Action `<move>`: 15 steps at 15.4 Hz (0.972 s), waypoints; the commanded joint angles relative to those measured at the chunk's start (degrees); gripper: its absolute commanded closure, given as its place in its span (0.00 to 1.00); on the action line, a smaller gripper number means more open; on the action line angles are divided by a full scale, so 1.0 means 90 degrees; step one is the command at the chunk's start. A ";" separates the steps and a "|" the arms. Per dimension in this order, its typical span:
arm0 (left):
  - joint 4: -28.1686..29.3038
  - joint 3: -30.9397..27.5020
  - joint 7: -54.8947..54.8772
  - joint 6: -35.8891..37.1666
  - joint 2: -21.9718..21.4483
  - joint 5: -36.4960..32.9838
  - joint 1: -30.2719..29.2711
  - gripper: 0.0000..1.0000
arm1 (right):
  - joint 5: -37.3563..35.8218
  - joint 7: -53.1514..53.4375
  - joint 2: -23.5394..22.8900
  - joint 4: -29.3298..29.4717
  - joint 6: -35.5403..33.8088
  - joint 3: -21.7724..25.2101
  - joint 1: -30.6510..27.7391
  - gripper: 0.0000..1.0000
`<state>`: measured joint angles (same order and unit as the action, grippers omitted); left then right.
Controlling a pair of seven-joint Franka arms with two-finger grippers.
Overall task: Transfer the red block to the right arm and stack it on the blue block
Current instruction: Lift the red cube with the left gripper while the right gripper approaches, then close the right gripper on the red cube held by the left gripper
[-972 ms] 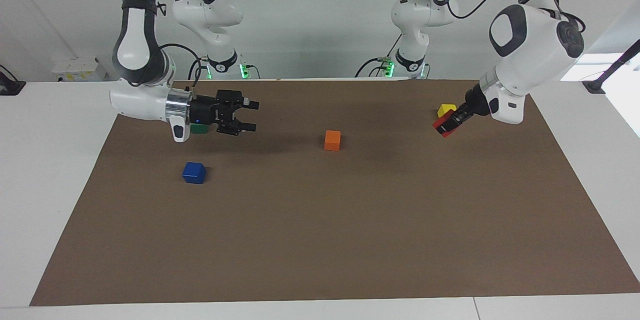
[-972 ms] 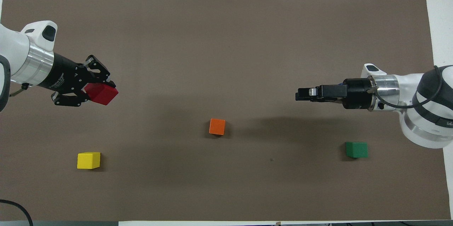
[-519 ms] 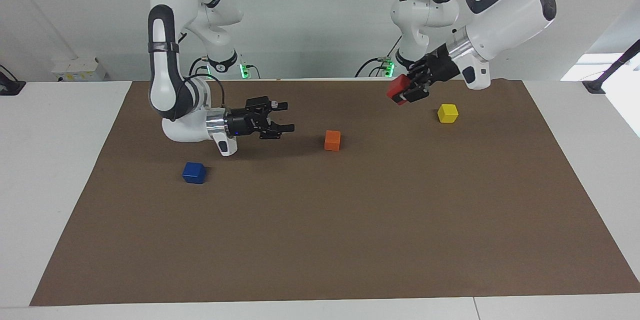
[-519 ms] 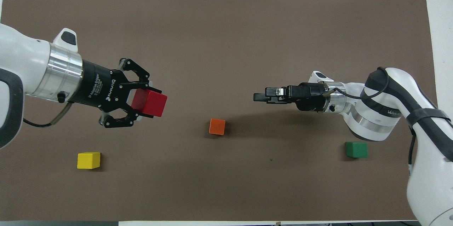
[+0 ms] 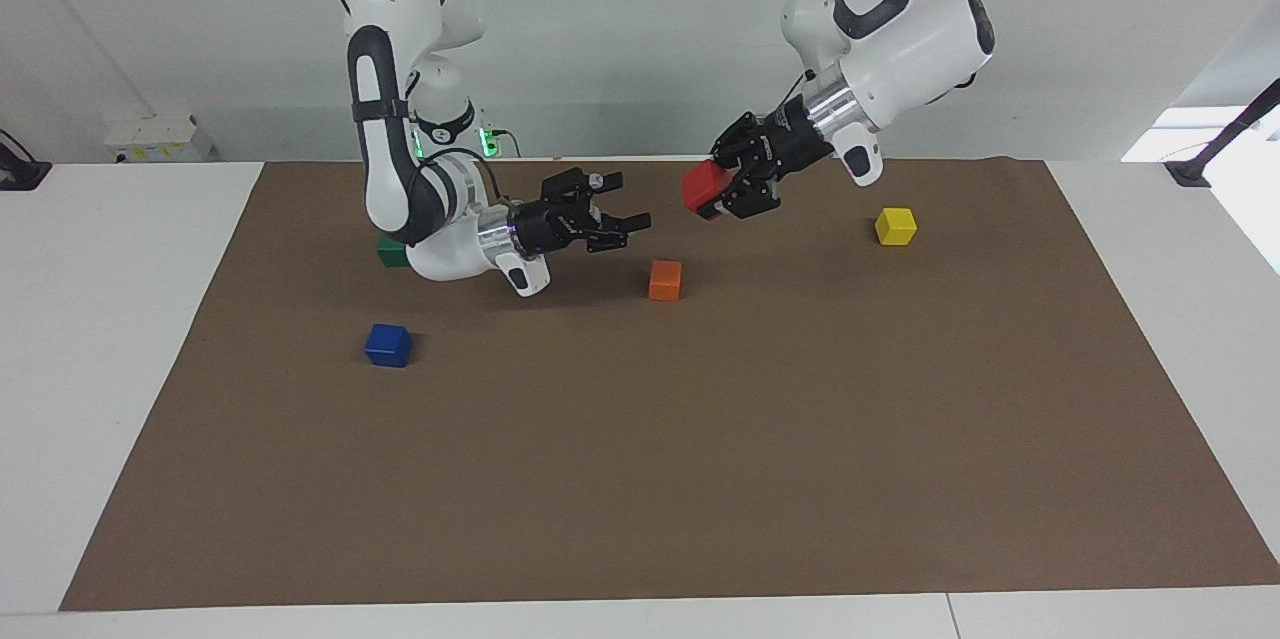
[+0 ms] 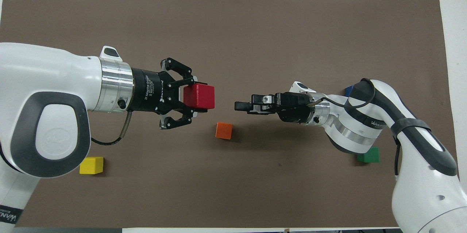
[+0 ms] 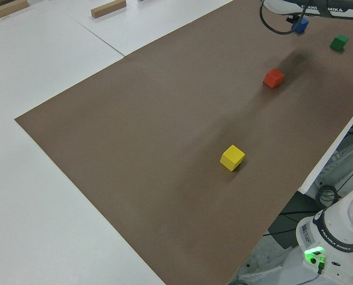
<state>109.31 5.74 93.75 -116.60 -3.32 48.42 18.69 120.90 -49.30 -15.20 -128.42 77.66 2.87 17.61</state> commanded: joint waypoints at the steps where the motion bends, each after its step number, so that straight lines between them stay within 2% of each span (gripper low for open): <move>1: 0.0373 -0.0111 0.0218 -0.0626 -0.0265 0.0216 0.0441 1.00 | 0.0589 -0.0127 -0.0438 -0.0223 -0.0999 0.0013 0.0220 0.00; 3: 0.0597 -0.0111 0.0218 -0.1027 -0.0353 0.0478 0.0598 1.00 | 0.0658 -0.0098 -0.0566 -0.0223 -0.1275 0.0013 0.0250 0.00; 5: 0.0628 -0.0111 0.0218 -0.1097 -0.0353 0.0635 0.0687 1.00 | 0.0755 -0.0088 -0.0713 -0.0204 -0.1392 -0.0026 0.0260 0.00; 7: 0.0676 -0.0111 0.0228 -0.1292 -0.0363 0.0656 0.0833 1.00 | 0.1252 -0.0001 -0.0976 -0.0165 -0.1743 -0.0182 0.0260 0.00; 15: 0.0949 -0.0111 0.0491 -0.1488 -0.0490 0.0656 0.0970 1.00 | 0.1449 0.0107 -0.1007 0.0235 -0.1550 -0.0241 0.0367 0.00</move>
<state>114.84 5.66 96.42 -127.64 -5.36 52.82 25.56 132.76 -49.37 -23.68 -128.15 62.88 0.75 21.07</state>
